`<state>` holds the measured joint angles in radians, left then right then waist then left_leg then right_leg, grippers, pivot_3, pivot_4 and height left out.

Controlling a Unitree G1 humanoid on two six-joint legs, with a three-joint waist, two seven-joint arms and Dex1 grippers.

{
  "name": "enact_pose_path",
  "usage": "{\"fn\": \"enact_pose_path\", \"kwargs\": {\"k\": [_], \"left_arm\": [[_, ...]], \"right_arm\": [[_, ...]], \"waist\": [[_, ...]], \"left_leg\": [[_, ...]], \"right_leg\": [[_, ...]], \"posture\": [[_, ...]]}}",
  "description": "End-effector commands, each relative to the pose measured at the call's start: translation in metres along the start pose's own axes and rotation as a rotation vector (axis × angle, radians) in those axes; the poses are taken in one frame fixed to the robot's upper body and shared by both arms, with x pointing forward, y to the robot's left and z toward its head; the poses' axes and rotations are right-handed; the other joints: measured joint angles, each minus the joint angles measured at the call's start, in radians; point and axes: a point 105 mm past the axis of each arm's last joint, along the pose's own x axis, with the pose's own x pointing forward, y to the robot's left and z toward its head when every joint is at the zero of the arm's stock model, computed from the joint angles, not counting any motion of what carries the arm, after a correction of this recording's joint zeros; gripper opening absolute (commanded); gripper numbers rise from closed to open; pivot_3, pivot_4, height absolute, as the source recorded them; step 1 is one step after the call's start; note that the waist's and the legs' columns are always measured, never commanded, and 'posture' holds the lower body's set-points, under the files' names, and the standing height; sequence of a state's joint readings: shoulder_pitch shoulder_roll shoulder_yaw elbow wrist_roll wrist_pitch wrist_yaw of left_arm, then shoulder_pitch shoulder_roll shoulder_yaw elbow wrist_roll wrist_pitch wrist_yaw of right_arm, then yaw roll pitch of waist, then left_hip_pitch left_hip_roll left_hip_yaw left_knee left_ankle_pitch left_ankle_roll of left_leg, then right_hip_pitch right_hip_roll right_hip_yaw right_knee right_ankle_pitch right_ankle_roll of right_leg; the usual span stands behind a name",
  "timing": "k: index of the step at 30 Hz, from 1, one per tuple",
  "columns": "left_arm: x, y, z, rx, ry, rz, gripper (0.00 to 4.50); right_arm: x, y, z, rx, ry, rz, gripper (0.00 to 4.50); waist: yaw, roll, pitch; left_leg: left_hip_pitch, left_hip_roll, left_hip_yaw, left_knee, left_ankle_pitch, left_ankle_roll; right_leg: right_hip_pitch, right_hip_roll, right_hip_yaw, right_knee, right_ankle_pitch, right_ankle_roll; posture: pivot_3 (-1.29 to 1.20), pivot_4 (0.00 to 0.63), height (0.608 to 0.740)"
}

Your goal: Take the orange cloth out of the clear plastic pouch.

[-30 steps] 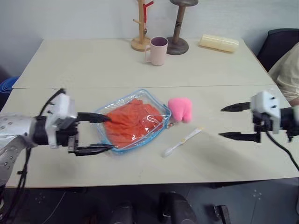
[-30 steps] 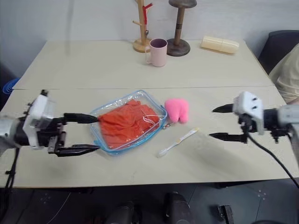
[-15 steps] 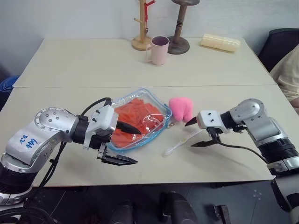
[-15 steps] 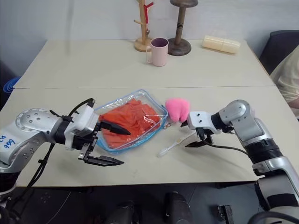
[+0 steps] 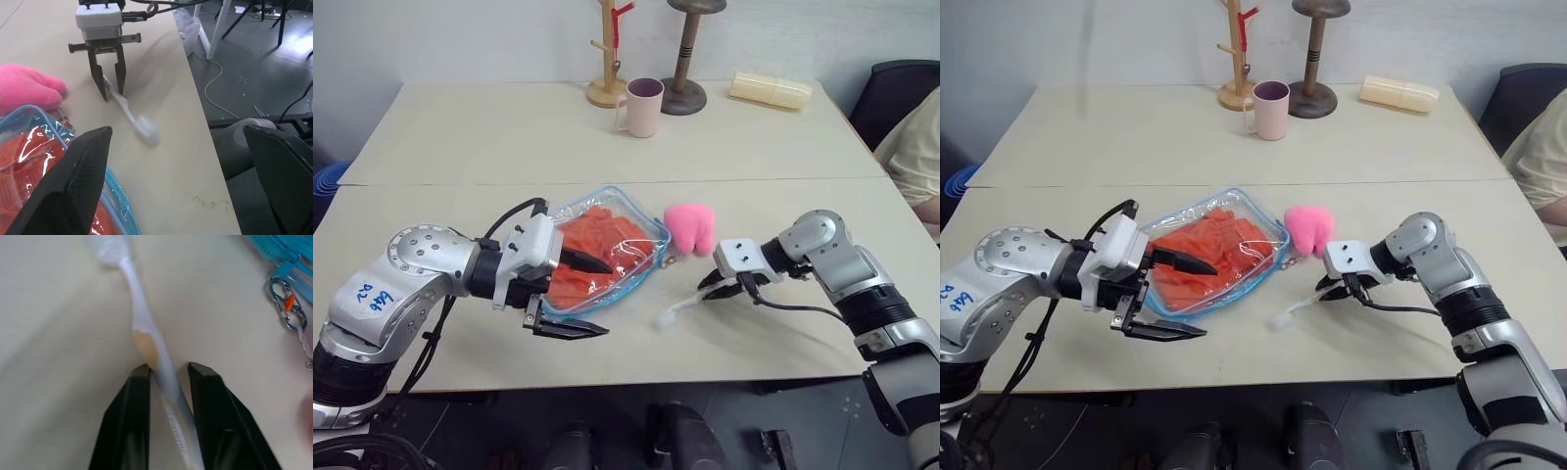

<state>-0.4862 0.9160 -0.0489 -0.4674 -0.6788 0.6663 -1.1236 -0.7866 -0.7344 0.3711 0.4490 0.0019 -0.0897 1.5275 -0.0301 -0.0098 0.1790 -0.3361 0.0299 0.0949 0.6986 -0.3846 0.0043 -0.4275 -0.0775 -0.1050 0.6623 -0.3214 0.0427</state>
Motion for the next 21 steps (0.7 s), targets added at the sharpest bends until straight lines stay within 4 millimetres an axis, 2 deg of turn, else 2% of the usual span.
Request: {"fn": "enact_pose_path", "kwargs": {"k": [1,5,10,12,14,17,20,21], "left_arm": [[-0.003,0.0,0.009,0.056,-0.008,0.019,4.5],[-0.002,0.002,0.012,0.062,-0.023,0.023,4.5],[0.003,0.004,0.022,0.07,-0.082,0.012,4.5],[0.006,0.005,0.025,0.079,-0.1,0.004,4.5],[0.008,0.007,0.027,0.09,-0.114,0.004,4.5],[0.012,0.012,0.029,0.1,-0.134,0.01,4.5],[0.015,0.015,0.03,0.107,-0.143,0.005,4.5],[0.015,0.015,0.03,0.109,-0.144,0.003,4.5]], "right_arm": [[-0.006,0.011,-0.014,0.057,0.01,-0.006,0.08],[-0.027,0.014,-0.028,0.12,0.023,-0.146,0.08],[-0.098,0.029,-0.056,0.342,0.038,-0.452,0.08],[-0.135,0.049,-0.079,0.472,0.078,-0.594,0.08],[-0.158,0.073,-0.102,0.58,0.138,-0.701,0.08],[-0.172,0.099,-0.129,0.703,0.194,-0.829,0.08],[-0.17,0.113,-0.145,0.798,0.178,-0.919,0.08],[-0.168,0.115,-0.148,0.819,0.167,-0.936,0.43]], "waist": [[0.003,0.0,0.0],[0.014,0.0,0.0],[0.048,0.0,0.0],[0.055,0.0,0.0],[0.055,0.0,0.0],[0.05,0.0,0.0],[0.03,0.0,0.0],[0.023,0.0,0.0]], "left_leg": [[0.0,0.0,0.0,0.0,0.0,0.0],[-0.001,-0.001,-0.002,0.0,0.0,0.0],[-0.004,-0.002,-0.003,0.0,-0.002,0.004],[-0.006,-0.002,-0.003,0.0,-0.002,0.005],[-0.006,-0.002,-0.004,-0.001,-0.003,0.005],[-0.005,-0.001,-0.003,-0.001,-0.003,0.005],[-0.001,-0.001,0.001,-0.001,-0.002,0.004],[0.0,-0.001,0.001,-0.001,-0.002,0.003]], "right_leg": [[0.0,0.0,0.0,0.0,0.0,0.0],[0.001,-0.001,-0.001,-0.001,0.0,0.0],[0.001,-0.002,-0.003,-0.001,0.0,0.001],[0.001,-0.002,-0.004,-0.002,0.001,0.001],[0.001,-0.002,-0.005,-0.003,0.001,0.001],[0.001,-0.001,-0.005,-0.003,0.001,0.001],[0.002,0.0,-0.001,-0.004,0.001,0.001],[0.002,0.0,0.0,-0.003,0.001,0.001]], "posture": [[0.0,0.15,0.74],[0.0,0.15,0.74],[0.0,0.15,0.74],[0.0,0.15,0.74],[0.0,0.15,0.74],[0.0,0.15,0.74],[0.0,0.15,0.74],[0.0,0.15,0.74]]}}
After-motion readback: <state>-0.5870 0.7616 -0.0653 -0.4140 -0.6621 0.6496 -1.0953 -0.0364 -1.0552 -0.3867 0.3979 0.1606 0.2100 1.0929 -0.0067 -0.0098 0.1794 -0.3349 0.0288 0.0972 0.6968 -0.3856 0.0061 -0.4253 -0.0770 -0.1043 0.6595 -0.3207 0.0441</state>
